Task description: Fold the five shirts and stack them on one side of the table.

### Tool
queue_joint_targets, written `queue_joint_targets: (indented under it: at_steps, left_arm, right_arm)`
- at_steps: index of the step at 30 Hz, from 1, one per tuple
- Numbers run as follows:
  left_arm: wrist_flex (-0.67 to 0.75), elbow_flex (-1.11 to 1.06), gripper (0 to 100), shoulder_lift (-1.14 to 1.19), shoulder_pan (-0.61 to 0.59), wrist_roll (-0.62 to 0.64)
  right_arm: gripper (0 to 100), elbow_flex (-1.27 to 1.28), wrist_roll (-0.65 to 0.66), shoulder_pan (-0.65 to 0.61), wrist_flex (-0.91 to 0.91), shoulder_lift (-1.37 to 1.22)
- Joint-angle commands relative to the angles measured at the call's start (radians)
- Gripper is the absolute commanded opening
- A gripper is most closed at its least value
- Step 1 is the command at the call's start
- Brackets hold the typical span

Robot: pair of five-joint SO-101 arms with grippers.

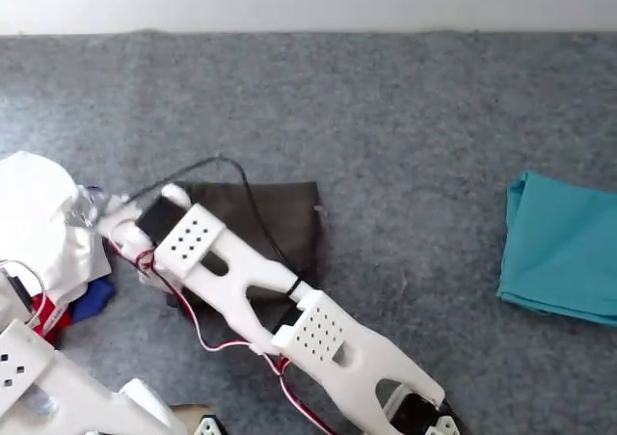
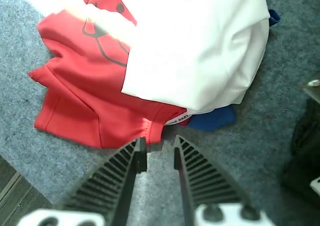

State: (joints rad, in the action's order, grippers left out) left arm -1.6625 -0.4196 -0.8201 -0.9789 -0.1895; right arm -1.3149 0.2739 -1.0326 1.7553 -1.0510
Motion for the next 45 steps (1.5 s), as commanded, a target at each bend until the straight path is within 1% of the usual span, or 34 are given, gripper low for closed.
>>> queue_joint_targets:
  at_steps: [1,3,5,6,10,13,15,18,21,25,28,31,37,42,43,45]
  left_arm:
    - [-0.002,0.047,10,-0.008,-0.005,0.006]
    - [0.002,0.047,10,-0.008,-0.003,0.006]
    - [0.002,0.047,10,-0.008,-0.002,0.006]
    - [0.002,0.047,10,-0.008,0.0,0.006]
    - [0.002,0.047,10,-0.006,0.002,0.006]
    - [0.002,0.047,10,-0.006,0.002,0.005]
    - [0.003,0.047,10,-0.006,0.002,0.005]
    - [0.003,0.045,10,-0.006,0.002,0.005]
    - [0.015,0.041,10,-0.006,0.002,0.005]
    - [0.017,0.041,10,-0.006,0.002,0.005]
    - [0.017,0.041,10,-0.006,0.002,0.005]
    - [0.017,0.041,10,-0.006,0.002,0.005]
    - [0.017,0.041,10,-0.006,0.002,0.005]
    - [0.017,0.041,10,-0.006,0.002,0.005]
    - [0.017,0.041,10,-0.006,0.002,0.005]
    - [0.017,0.042,10,-0.006,0.002,0.005]
  right_arm:
    - [1.3,-0.215,-0.012,0.054,0.045,0.027]
    - [2.1,-0.235,-0.012,0.087,0.045,0.061]
    - [6.2,-0.189,-0.017,0.125,0.045,0.11]
    - [8.5,-0.155,-0.04,0.145,0.045,0.142]
    - [15.1,0.028,-0.235,0.223,0.044,0.32]
    - [20.6,0.226,-0.44,0.242,0.044,0.458]
    - [26.2,0.387,-0.543,0.254,0.044,0.555]
    - [33.9,0.644,-0.568,0.257,0.044,0.682]
    - [38.0,0.853,-0.628,0.255,0.041,0.766]
    - [41.7,0.977,-0.736,0.255,0.038,0.745]
    - [43.5,0.979,-0.769,0.257,0.036,0.657]
    - [43.6,0.979,-0.773,0.259,0.001,0.565]
    - [43.4,0.979,-0.773,0.259,-0.179,0.438]
    - [43.1,0.979,-0.77,0.269,-0.254,0.361]
    - [41.8,0.979,-0.769,0.277,-0.255,0.344]
    - [36.0,0.979,-0.75,0.292,-0.255,0.32]
